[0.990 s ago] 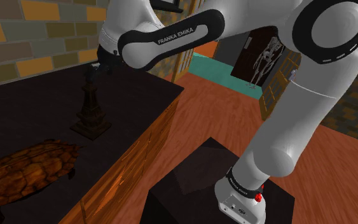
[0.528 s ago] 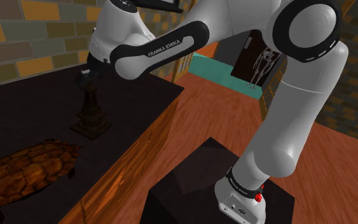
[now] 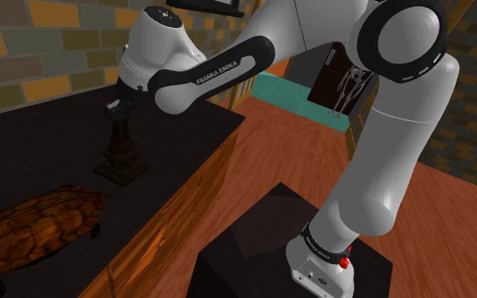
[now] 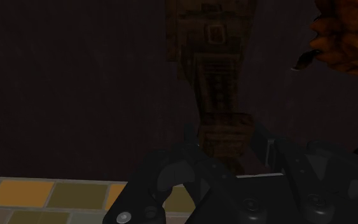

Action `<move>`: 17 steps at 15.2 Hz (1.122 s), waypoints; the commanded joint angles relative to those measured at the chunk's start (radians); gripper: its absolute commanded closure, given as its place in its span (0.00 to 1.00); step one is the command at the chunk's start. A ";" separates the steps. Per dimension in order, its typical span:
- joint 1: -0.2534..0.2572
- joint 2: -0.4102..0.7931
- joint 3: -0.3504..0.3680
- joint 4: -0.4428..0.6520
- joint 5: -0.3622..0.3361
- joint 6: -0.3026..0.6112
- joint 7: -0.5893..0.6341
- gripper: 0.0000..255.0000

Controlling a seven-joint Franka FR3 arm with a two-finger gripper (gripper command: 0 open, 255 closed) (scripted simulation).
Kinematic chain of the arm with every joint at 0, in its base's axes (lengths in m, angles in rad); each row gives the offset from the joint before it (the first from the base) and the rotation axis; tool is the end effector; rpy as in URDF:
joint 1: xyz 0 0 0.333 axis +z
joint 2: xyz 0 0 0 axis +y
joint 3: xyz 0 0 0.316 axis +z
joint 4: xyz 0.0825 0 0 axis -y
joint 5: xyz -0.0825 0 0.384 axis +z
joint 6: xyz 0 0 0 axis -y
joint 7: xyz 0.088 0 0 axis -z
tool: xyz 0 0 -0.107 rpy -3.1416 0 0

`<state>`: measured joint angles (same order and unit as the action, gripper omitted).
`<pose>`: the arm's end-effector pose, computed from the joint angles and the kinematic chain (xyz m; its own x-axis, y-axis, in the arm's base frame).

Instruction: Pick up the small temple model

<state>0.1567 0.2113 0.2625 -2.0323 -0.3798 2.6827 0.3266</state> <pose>0.5662 0.2577 0.3936 0.8186 0.3507 0.4549 0.3444 -0.9335 0.0999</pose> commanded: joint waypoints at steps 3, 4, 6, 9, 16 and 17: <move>0.000 0.001 0.000 -0.001 0.000 -0.001 0.000 1.00; 0.000 0.001 0.000 0.000 -0.001 -0.001 0.000 1.00; 0.000 0.001 0.000 -0.001 0.000 0.000 -0.001 1.00; -0.007 -0.020 0.010 0.012 0.027 -0.032 -0.025 1.00; -0.016 -0.064 0.026 0.052 0.081 -0.111 -0.073 1.00; -0.017 -0.070 0.028 0.059 0.088 -0.123 -0.079 1.00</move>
<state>0.1403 0.1521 0.2876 -1.9774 -0.2996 2.5721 0.2526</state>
